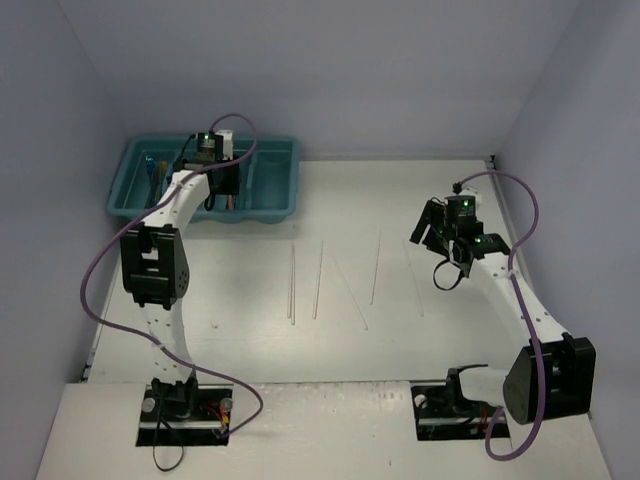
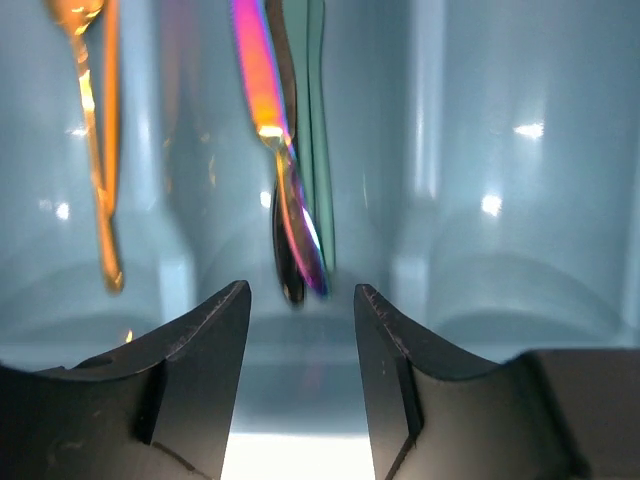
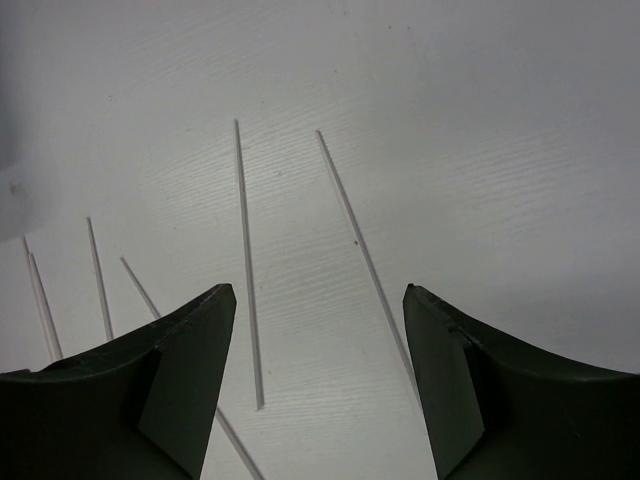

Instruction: Sort the eating utensils into containers

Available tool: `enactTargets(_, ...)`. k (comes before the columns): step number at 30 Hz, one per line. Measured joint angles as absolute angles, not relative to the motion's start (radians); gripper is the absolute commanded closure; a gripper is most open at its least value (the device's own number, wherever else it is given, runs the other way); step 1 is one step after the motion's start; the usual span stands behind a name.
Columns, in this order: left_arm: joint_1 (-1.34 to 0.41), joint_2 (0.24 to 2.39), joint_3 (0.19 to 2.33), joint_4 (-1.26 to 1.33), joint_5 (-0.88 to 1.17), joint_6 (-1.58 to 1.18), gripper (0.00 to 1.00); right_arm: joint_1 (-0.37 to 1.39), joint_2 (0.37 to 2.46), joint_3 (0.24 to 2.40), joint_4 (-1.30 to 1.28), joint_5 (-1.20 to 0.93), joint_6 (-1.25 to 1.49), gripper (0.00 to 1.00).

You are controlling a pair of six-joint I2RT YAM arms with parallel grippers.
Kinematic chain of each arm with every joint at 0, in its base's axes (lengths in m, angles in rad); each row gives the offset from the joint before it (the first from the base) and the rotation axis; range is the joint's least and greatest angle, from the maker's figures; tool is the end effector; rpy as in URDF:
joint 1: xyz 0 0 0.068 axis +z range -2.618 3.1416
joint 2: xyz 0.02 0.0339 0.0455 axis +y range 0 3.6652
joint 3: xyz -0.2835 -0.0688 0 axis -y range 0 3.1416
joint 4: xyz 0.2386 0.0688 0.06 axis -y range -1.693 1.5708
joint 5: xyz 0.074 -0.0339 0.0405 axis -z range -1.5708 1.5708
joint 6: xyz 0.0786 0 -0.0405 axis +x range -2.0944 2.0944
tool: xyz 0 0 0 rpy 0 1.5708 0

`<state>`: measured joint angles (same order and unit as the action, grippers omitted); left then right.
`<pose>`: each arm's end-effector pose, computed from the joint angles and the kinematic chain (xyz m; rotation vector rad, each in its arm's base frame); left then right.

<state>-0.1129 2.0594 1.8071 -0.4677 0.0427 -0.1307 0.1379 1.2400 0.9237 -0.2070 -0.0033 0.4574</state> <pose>0.5101 -0.0612 0.2618 0.0018 2.2962 -0.1751 0.3026 0.0423 0.2882 0.3344 2.0882 0.3615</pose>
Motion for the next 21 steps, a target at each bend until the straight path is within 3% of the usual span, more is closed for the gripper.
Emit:
enactTargets(5, -0.203, 1.819, 1.649, -0.474, -0.036, -0.174, 0.57, 0.138, 1.240, 0.924, -0.208, 0.011, 0.445, 0.35)
enactTargets(10, -0.441, 1.592, 1.465, -0.453, -0.140, -0.280, 0.57, 0.138, 1.235, 0.919, -0.210, 0.020, 0.440, 0.35)
enactTargets(15, -0.661, 1.545, 1.293, -0.445, -0.184, -0.367, 0.57, 0.138, 1.212, 0.902, -0.214, 0.021, 0.439, 0.35)
enactTargets(21, -0.729, 1.557, 1.119, -0.464, -0.209, -0.438, 0.57, 0.138, 1.174, 0.878, -0.214, 0.021, 0.439, 0.35)
